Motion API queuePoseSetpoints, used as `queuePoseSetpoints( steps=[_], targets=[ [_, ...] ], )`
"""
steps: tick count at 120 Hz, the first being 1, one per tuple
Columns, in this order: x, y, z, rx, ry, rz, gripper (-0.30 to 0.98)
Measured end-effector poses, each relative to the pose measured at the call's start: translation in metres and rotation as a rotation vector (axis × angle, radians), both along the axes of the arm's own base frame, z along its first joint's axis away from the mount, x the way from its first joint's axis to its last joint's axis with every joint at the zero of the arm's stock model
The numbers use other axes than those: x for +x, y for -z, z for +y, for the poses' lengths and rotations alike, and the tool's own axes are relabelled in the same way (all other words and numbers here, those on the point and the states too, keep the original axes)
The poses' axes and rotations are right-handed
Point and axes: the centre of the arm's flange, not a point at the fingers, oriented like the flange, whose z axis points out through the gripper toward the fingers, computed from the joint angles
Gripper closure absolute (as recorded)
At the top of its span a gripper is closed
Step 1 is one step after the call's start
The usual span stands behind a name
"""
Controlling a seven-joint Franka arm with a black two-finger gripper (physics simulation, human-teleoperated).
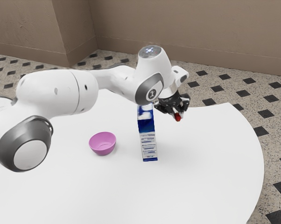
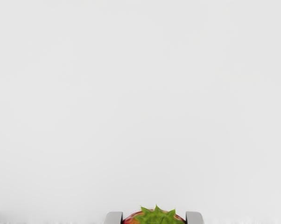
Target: Take strawberry from the bowl
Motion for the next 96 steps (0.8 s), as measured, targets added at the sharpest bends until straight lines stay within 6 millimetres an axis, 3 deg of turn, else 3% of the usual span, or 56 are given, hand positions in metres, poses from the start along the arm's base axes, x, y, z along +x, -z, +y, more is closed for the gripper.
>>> queuePoseSetpoints(
  steps=[10,43,96],
  targets=[
    [0.003,0.025,-0.006,0.009,0.004,0.023,0.73],
    [0.012,0.075,-0.013,0.023,0.003,0.056,0.74],
    [0.013,0.108,-0.017,0.019,0.001,0.057,0.73]
  ],
)
